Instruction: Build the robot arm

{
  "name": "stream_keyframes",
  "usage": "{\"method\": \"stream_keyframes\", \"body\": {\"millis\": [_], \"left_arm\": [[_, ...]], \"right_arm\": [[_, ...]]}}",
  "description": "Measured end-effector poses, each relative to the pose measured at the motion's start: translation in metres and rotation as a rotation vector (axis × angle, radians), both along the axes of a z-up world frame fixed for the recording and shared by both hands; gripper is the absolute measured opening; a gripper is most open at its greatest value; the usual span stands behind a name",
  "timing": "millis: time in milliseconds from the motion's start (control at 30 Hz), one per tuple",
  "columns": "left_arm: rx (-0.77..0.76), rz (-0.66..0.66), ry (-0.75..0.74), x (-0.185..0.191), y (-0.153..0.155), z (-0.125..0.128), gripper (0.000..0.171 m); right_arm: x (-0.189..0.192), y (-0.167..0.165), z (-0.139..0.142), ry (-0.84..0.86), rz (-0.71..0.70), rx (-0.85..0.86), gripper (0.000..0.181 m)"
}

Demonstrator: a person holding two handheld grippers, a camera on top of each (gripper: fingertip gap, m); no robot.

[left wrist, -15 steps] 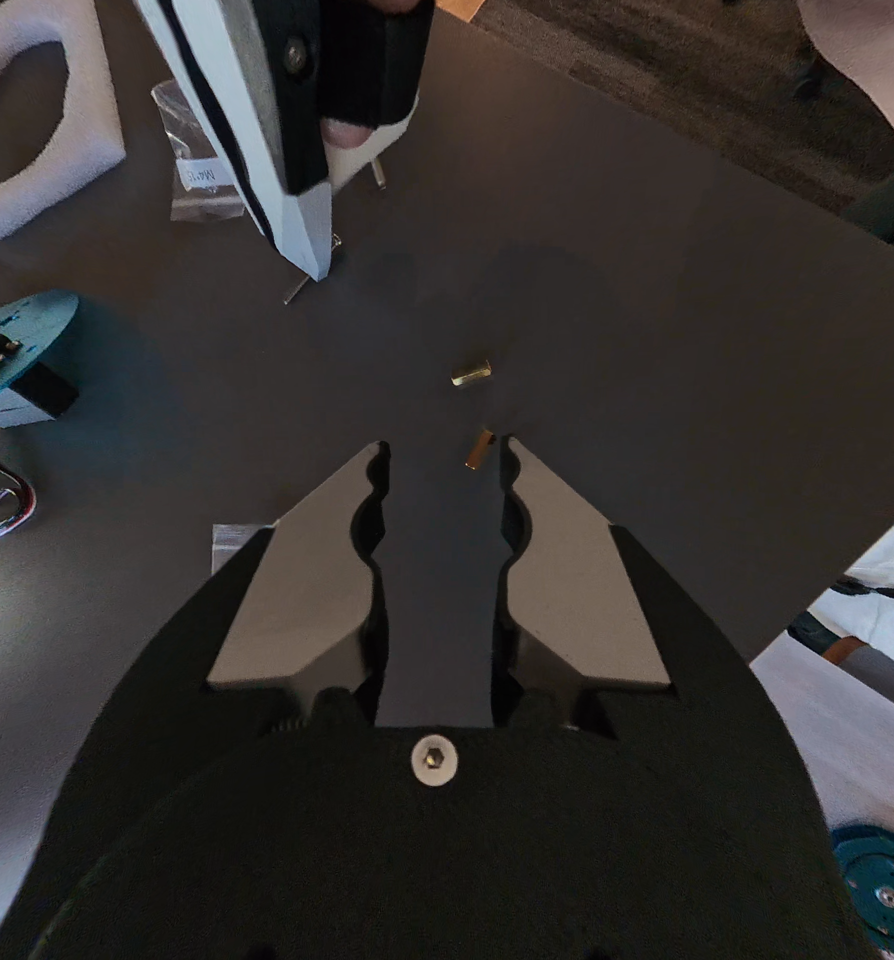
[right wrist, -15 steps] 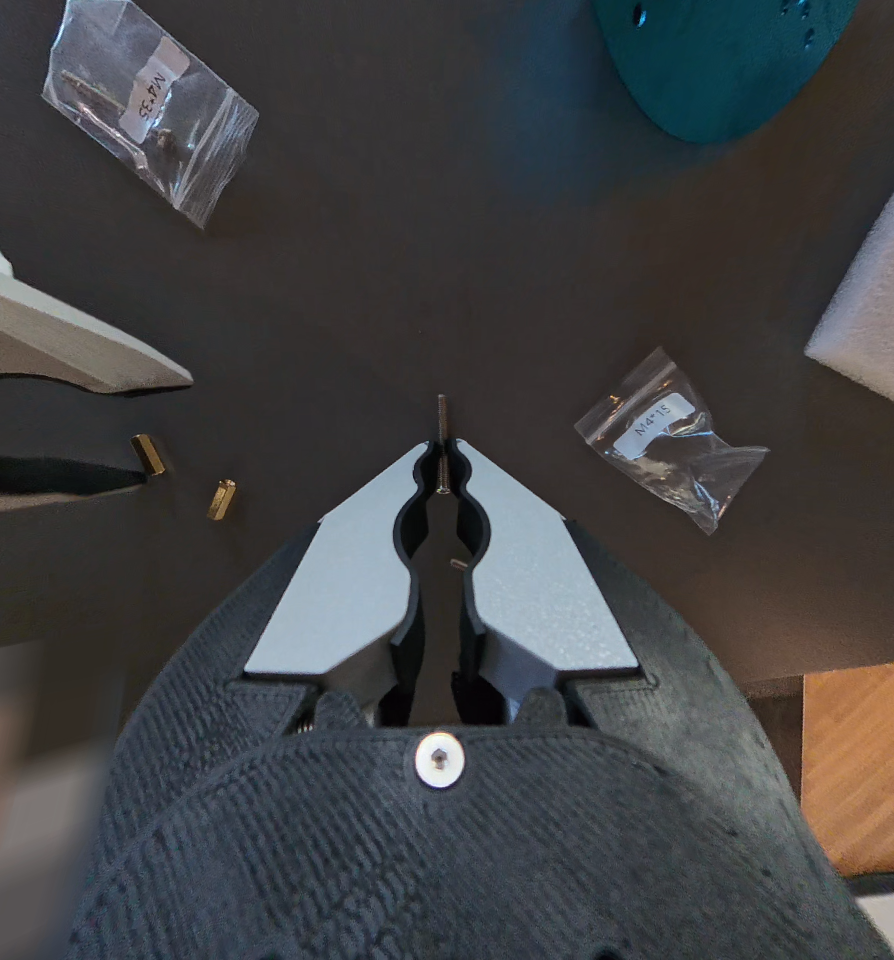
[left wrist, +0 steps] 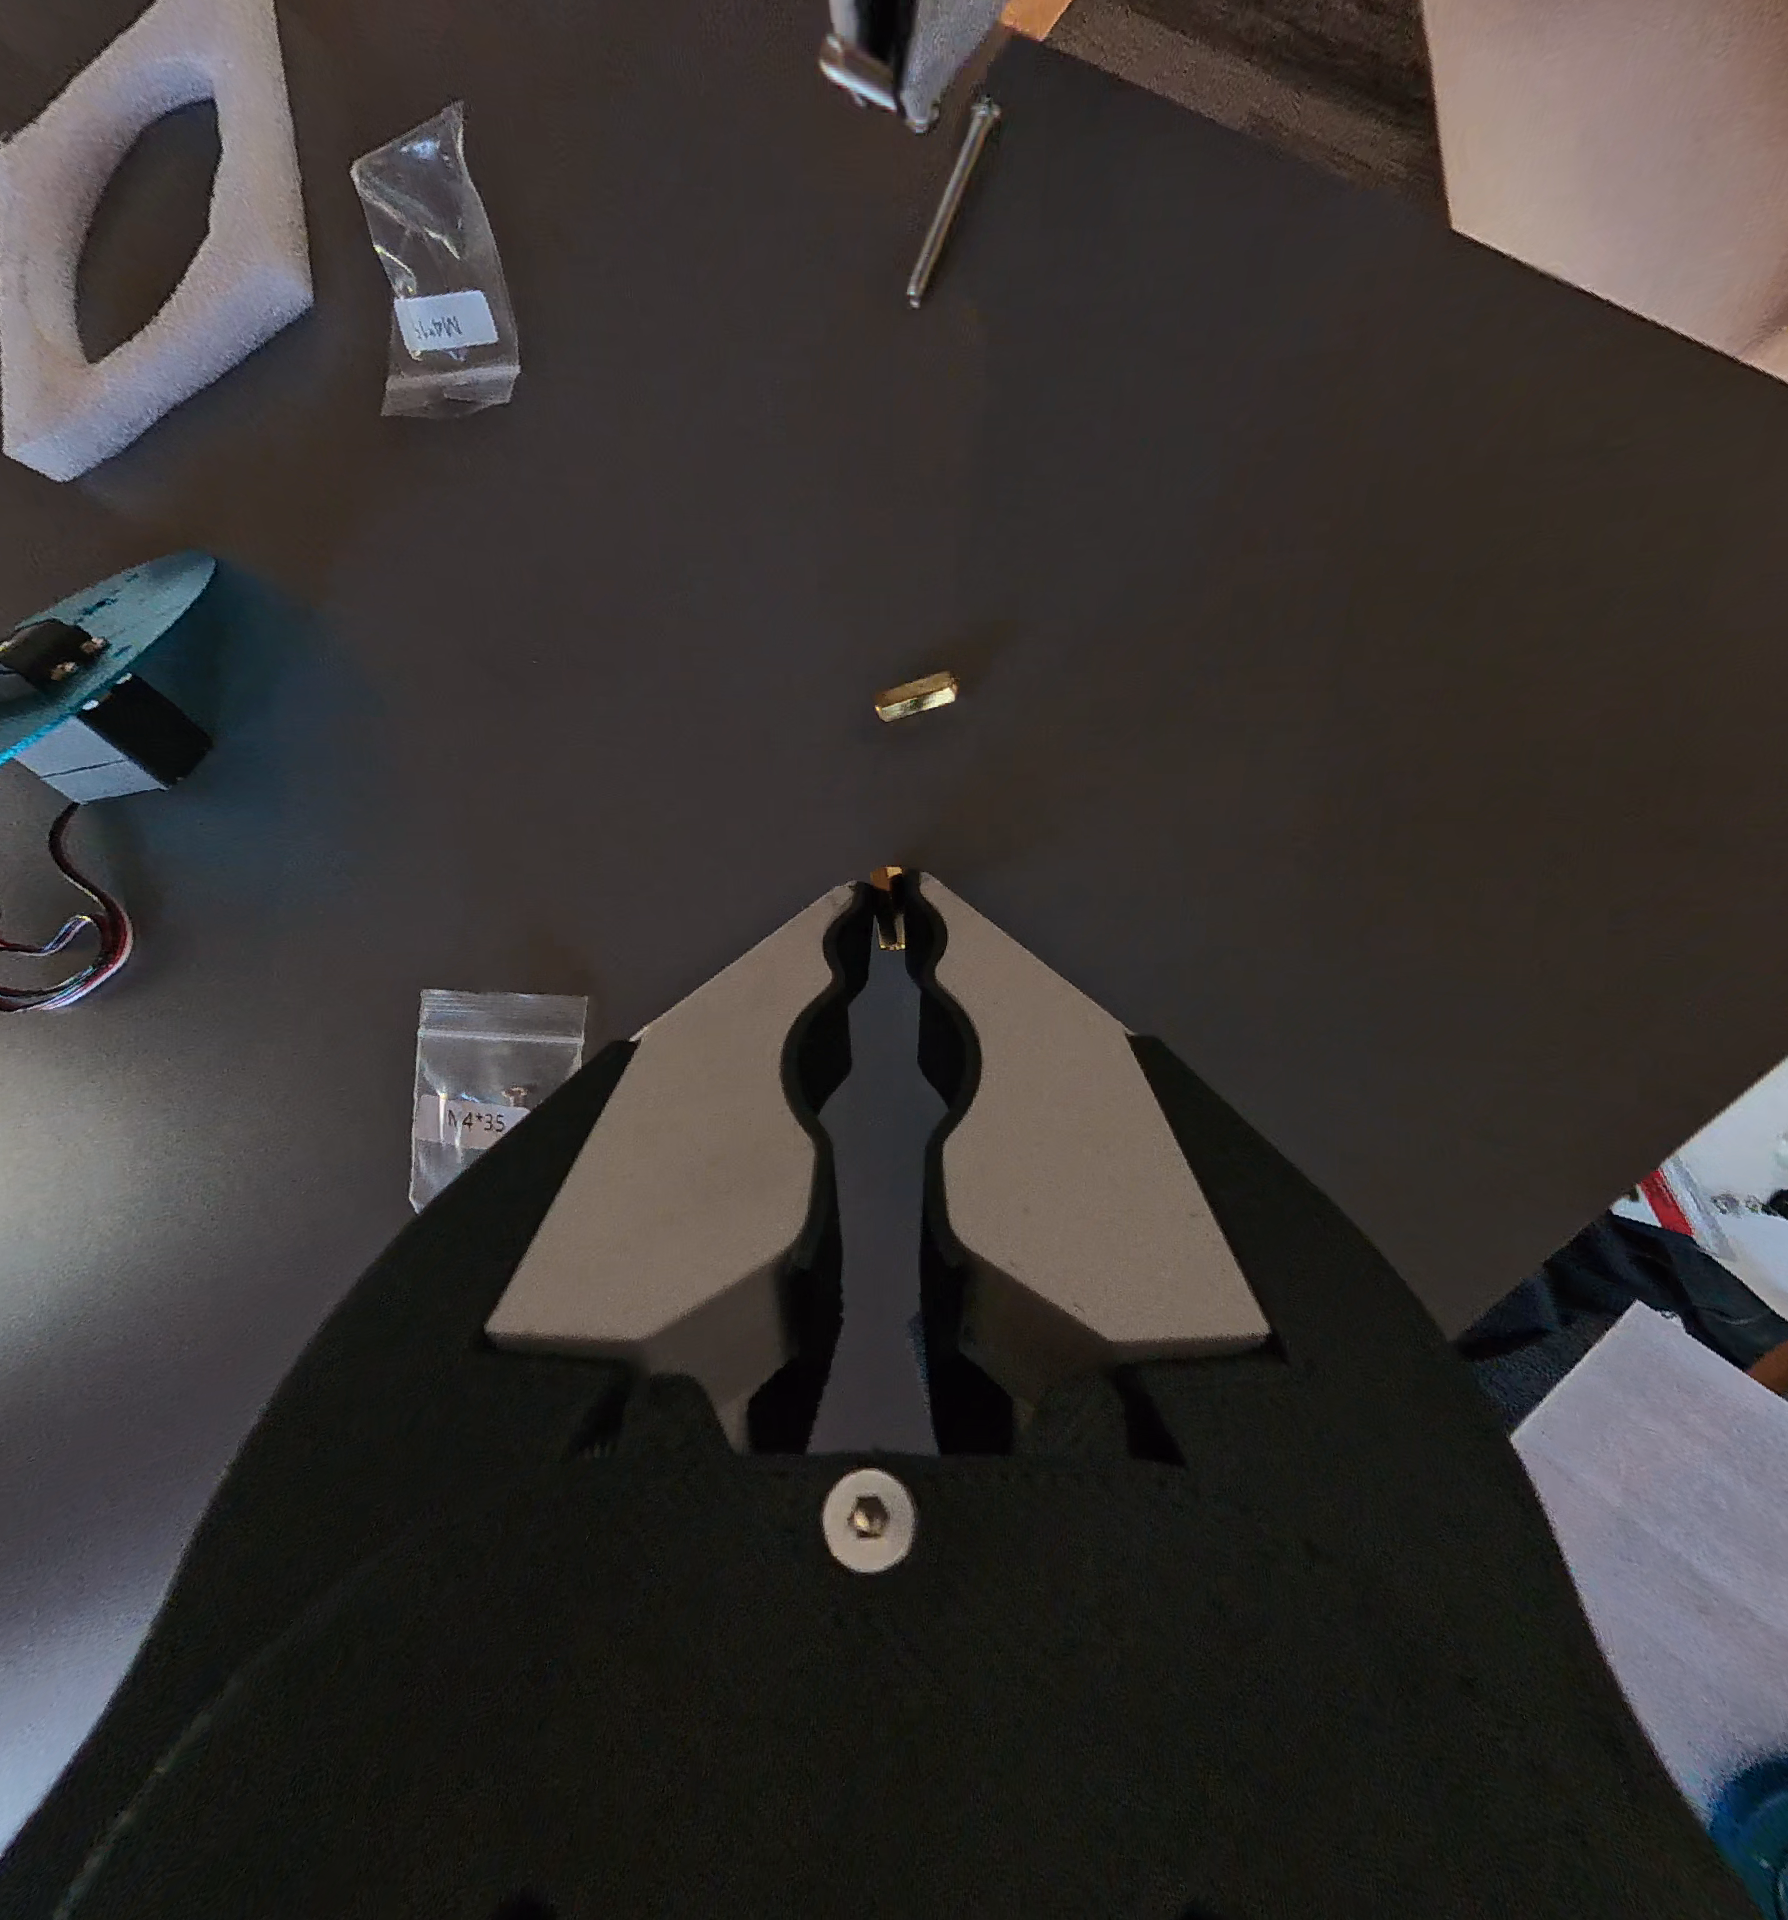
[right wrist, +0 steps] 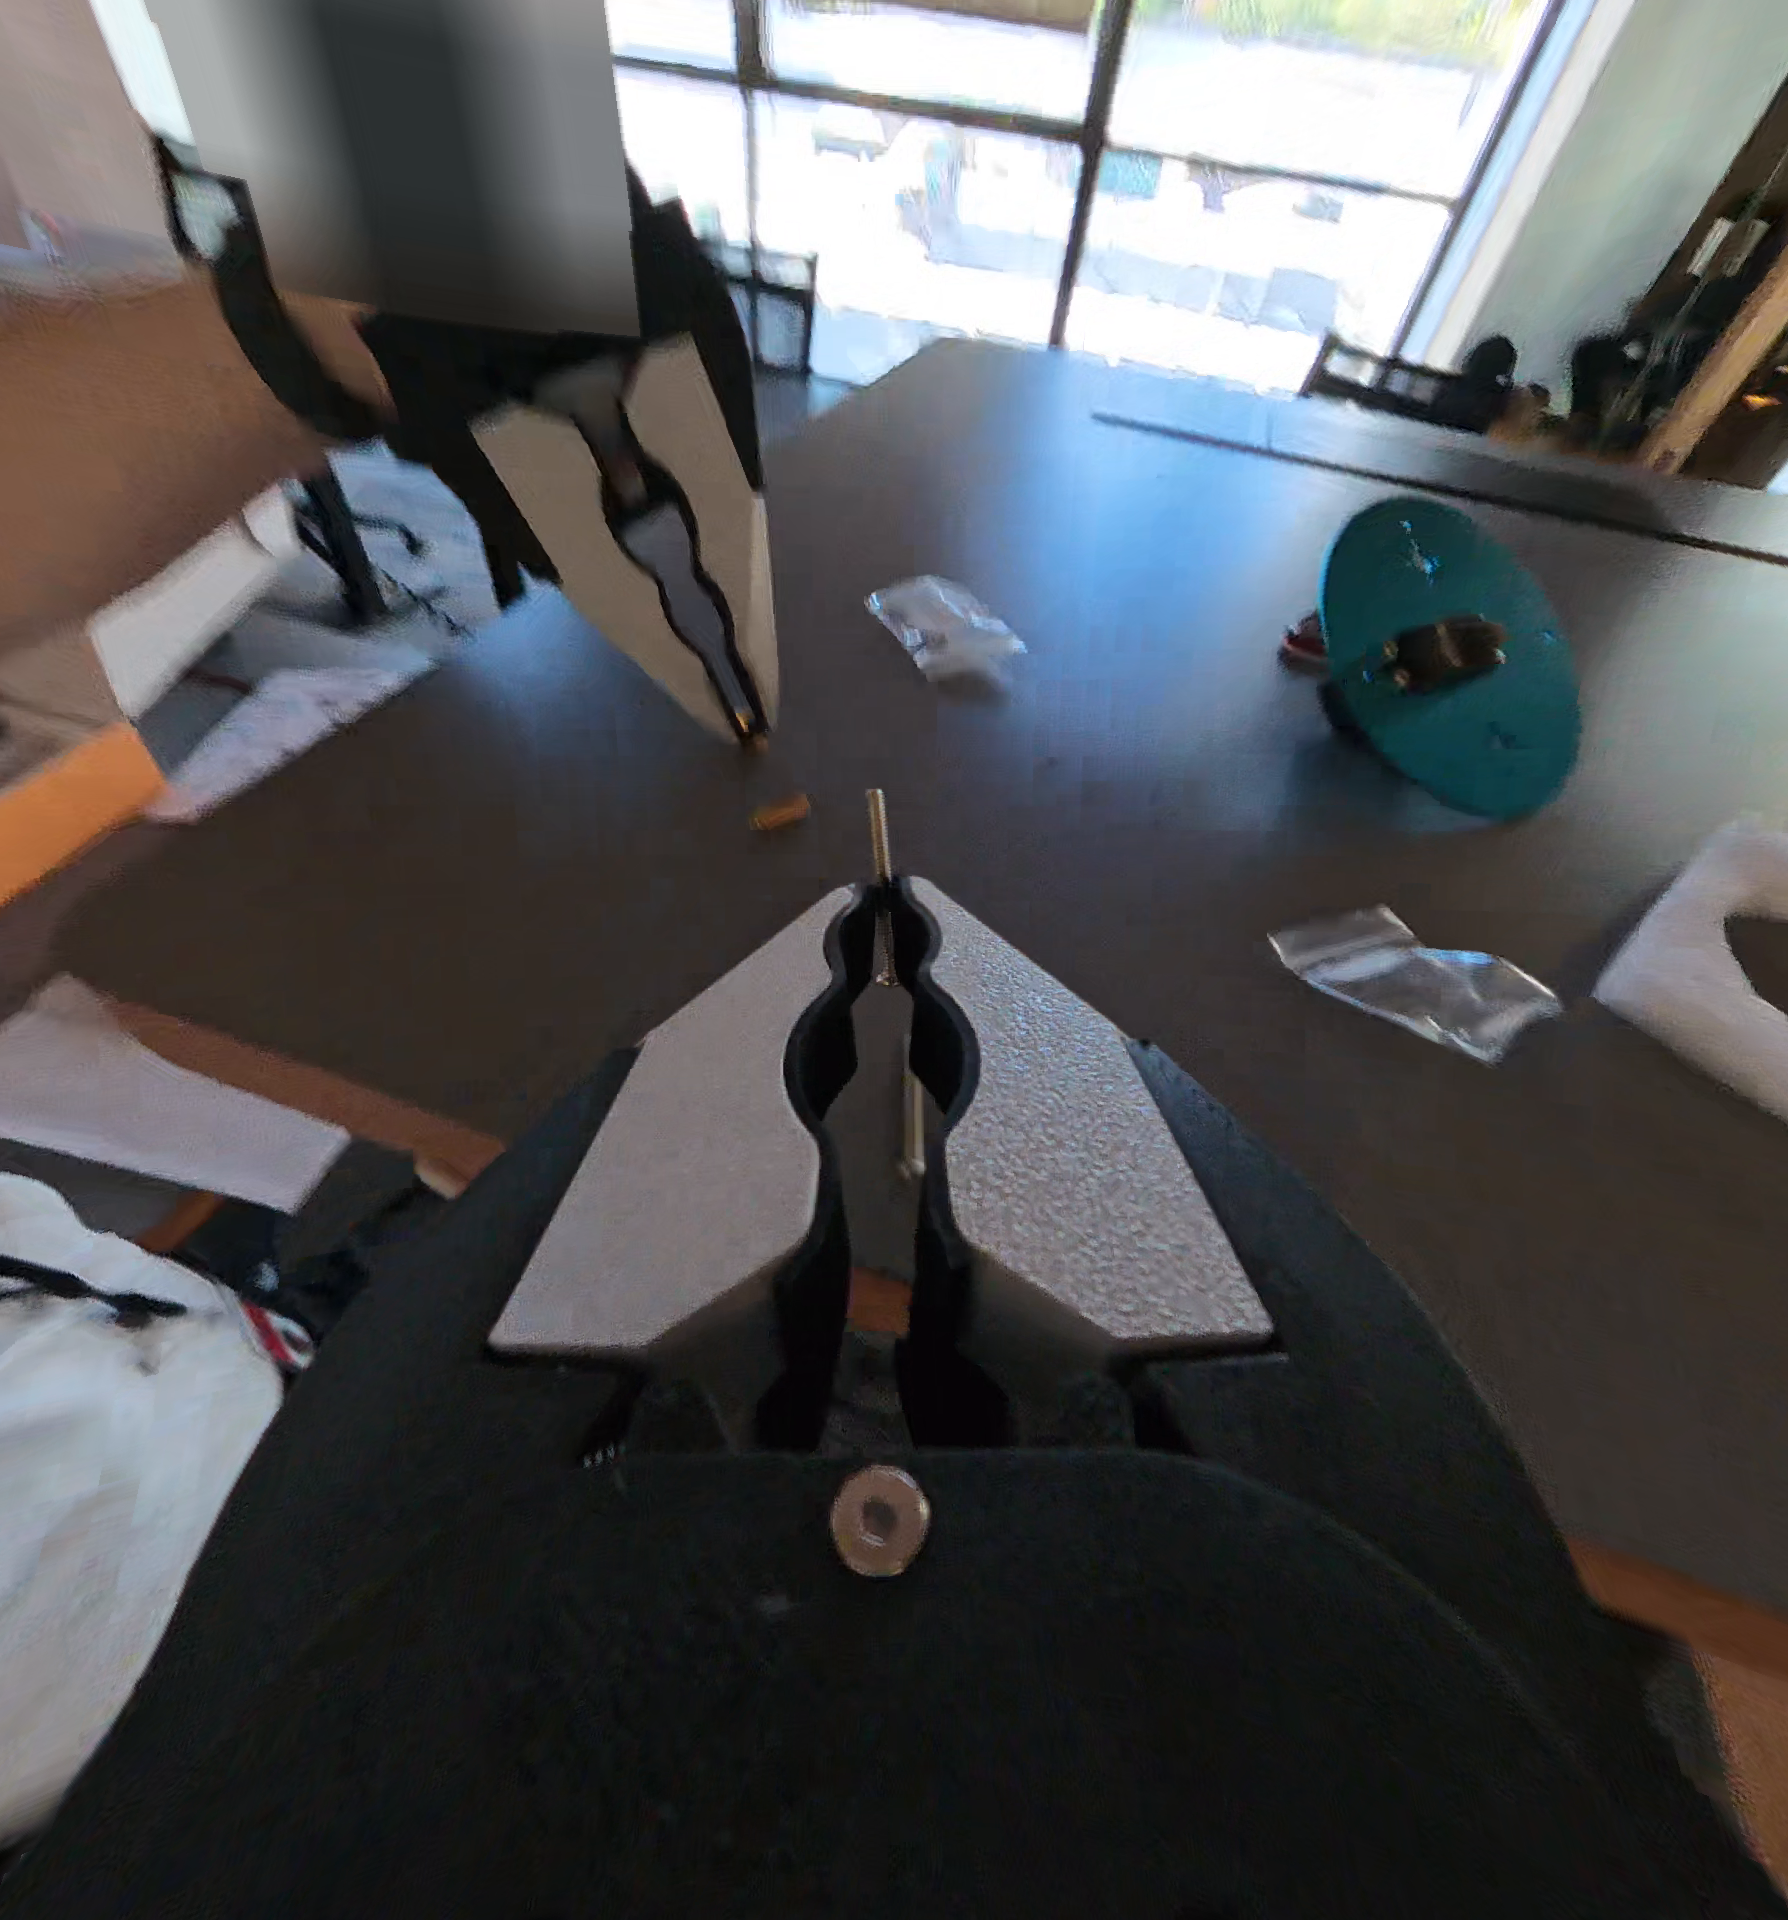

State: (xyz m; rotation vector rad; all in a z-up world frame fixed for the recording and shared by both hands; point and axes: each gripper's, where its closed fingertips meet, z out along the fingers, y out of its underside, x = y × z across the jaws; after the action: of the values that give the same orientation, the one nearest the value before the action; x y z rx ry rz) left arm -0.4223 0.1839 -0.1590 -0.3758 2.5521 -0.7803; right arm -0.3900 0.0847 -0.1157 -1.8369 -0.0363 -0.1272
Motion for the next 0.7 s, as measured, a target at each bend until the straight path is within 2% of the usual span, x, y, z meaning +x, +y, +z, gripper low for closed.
{"method": "stream_keyframes", "body": {"millis": [33,100,267,500,600,700], "left_arm": [[-0.001,0.004,-0.005,0.0,0.0,0.0,0.004],[-0.002,0.01,-0.009,0.0,0.0,0.0,0.004],[-0.004,0.029,-0.017,0.0,0.003,0.0,0.004],[-0.068,0.067,-0.067,-0.016,0.017,0.014,0.004],[-0.098,0.113,-0.085,-0.037,0.03,0.022,0.004],[-0.121,0.175,-0.098,-0.077,0.046,0.025,0.004]], "right_arm": [[0.0,-0.006,-0.004,-0.041,-0.008,-0.023,0.002],[-0.016,-0.013,-0.001,-0.041,0.061,-0.016,0.002],[-0.023,-0.012,-0.034,-0.101,0.048,-0.25,0.002],[-0.024,-0.005,-0.029,-0.11,0.045,-0.215,0.002],[-0.022,-0.004,-0.025,-0.106,0.036,-0.195,0.002],[-0.039,-0.001,-0.007,-0.137,0.06,-0.079,0.002]]}}
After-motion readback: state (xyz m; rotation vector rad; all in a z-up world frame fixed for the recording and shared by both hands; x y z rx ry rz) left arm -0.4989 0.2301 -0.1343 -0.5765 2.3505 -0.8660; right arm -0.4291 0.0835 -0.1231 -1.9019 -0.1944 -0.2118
